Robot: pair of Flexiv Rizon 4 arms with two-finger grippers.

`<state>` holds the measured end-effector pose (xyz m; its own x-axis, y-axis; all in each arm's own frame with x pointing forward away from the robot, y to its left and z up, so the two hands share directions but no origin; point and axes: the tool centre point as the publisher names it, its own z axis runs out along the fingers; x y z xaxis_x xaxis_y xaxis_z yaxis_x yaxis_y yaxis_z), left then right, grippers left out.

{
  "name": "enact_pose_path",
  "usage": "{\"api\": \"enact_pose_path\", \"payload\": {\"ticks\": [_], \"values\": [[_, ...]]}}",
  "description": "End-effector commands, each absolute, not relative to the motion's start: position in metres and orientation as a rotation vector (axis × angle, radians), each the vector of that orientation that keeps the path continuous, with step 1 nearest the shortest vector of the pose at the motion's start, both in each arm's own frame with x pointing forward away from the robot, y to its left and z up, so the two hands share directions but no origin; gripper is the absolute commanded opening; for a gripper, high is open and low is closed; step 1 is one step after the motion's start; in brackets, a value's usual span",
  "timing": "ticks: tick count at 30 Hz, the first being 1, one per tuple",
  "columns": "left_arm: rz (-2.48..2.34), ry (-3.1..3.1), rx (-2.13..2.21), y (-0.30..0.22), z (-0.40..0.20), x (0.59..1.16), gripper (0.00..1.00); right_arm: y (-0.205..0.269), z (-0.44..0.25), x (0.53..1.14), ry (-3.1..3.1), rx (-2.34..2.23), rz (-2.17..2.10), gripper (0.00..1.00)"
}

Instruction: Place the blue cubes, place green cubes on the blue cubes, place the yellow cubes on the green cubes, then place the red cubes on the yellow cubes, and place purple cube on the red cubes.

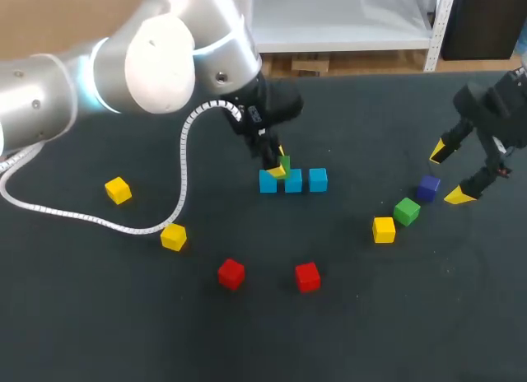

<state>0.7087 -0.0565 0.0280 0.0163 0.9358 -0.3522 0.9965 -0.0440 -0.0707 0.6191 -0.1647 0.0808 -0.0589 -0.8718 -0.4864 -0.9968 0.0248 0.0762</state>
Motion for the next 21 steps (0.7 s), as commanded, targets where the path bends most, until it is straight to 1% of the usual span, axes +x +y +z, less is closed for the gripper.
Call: {"api": "enact_pose_path", "payload": {"ticks": [1, 21], "values": [[-0.462, 2.024, 2.095, -0.0571, 0.0274, 0.7125, 0.00, -0.1647, 0.0803, 0.6193, 2.000, -1.915, 0.581, 1.00], [-0.467, 2.027, 2.094, -0.0564, 0.0248, 0.7147, 0.00, -0.1647, 0.0803, 0.6193, 2.000, -1.915, 0.581, 1.00]]}}
